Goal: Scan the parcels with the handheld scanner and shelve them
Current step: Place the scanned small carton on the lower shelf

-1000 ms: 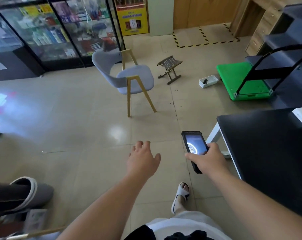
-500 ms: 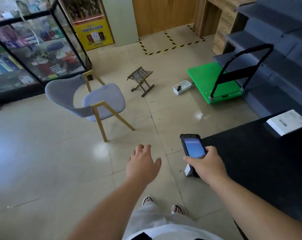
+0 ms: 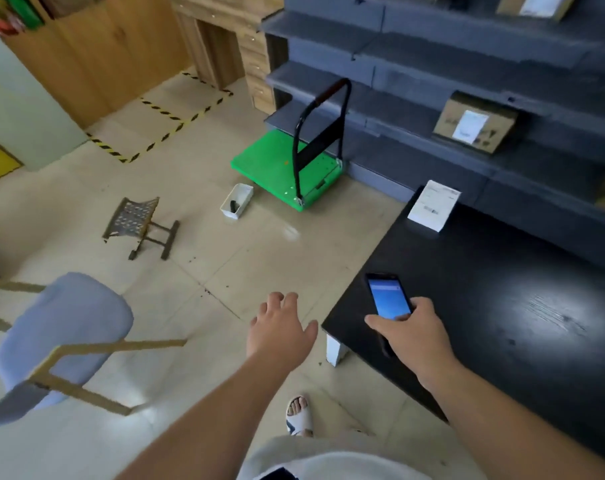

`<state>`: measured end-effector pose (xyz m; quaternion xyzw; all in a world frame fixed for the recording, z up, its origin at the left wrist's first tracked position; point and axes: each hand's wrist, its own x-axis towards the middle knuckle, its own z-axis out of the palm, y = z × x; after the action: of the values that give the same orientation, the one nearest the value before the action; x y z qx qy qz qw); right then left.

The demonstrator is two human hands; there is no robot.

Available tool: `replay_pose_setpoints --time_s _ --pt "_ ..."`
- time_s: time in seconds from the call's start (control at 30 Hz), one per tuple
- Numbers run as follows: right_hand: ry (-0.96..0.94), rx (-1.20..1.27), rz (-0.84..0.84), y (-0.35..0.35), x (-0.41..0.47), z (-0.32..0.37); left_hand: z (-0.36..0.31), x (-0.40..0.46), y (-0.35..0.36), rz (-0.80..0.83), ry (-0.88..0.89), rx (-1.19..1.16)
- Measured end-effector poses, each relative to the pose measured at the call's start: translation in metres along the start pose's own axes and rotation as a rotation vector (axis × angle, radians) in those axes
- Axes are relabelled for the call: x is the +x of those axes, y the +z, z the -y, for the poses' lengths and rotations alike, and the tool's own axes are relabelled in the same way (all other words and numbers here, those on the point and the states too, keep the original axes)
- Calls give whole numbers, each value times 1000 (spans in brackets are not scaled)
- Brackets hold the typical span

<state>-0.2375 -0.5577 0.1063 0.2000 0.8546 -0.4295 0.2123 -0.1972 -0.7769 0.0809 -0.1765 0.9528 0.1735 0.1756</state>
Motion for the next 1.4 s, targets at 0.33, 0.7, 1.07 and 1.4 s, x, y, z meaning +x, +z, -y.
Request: replay_pose_setpoints --time_s 0.33,0.7,1.07,1.4 --pt "258 164 -221 -35 15 -33 -74 67 6 134 279 176" --pt "343 199 -239 -112 74 -62 -186 116 29 152 390 298" --pt "406 270 -186 -145 143 -83 -256 188 62 208 285 235" --pt "533 377 -164 -136 196 -89 -308 292 106 232 54 -85"
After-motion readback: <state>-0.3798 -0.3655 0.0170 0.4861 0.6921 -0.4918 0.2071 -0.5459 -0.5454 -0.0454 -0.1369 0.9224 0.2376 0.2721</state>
